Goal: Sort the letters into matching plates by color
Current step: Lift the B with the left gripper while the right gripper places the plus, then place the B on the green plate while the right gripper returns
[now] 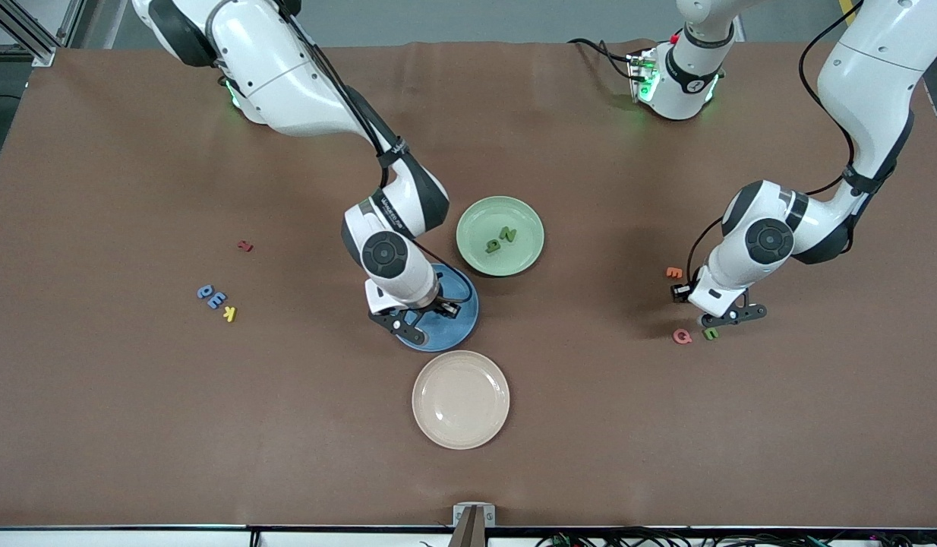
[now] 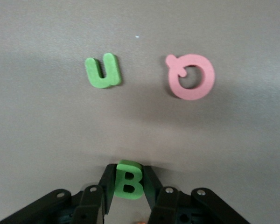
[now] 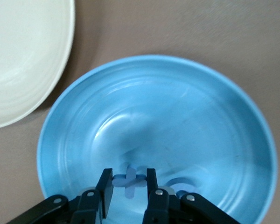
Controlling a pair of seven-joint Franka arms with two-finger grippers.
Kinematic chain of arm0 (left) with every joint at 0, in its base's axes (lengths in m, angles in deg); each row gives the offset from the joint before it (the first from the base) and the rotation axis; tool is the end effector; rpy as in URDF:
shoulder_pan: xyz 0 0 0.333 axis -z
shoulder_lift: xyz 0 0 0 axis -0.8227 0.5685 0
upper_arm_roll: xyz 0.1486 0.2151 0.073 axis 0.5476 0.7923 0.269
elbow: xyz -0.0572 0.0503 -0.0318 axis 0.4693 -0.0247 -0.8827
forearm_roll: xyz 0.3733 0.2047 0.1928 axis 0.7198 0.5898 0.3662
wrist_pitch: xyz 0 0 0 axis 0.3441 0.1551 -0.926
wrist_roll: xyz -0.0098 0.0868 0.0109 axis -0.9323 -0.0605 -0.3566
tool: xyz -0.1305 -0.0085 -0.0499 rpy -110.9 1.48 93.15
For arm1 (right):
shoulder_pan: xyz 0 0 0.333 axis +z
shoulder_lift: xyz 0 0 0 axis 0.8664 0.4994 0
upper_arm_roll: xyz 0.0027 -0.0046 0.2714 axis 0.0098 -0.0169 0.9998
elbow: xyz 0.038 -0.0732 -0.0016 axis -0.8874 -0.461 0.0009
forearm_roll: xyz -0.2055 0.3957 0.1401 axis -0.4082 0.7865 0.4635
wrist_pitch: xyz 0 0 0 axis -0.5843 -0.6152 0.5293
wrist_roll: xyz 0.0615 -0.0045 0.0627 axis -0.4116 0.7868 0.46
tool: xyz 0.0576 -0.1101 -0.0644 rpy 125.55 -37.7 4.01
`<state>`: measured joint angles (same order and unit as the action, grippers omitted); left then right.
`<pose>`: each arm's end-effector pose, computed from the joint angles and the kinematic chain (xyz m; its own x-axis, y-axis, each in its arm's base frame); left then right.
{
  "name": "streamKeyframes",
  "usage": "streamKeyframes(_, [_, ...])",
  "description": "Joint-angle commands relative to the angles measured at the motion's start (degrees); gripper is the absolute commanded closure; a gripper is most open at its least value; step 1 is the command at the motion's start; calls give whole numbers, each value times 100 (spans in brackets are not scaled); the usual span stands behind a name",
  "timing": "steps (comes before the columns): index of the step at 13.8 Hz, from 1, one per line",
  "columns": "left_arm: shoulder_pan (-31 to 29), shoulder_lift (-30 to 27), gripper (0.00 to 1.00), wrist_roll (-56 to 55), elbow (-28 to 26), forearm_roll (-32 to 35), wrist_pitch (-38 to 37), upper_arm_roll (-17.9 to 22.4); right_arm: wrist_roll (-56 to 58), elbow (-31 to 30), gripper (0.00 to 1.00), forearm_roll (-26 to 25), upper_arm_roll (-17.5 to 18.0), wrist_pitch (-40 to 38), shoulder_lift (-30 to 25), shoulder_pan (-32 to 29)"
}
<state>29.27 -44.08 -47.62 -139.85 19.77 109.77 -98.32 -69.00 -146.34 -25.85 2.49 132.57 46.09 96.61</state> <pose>0.5651 -0.0938 0.0425 0.9885 0.1486 -0.0288 0.1464 -0.9869 -0.0676 0.6024 0.4565 0.0891 0.8667 -0.4883 -0.1021 -0.4976 -0.8607 -0.1075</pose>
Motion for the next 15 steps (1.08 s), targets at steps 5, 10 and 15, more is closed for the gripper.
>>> streamKeyframes(5, [-55,-483,100,-839,-53,19,-474,-1008,-108,215,71,38,-69,-128,43,149])
streamKeyframes(10, [120,-343,100,-2412,0,1,-642,-1905,-20,180,0,12,-104,-408,-97,44])
streamKeyframes(15, [1331,52,100,-4214,447,-34,-651,-2038,908,162,0,3,-244,-2092,-1001,-509])
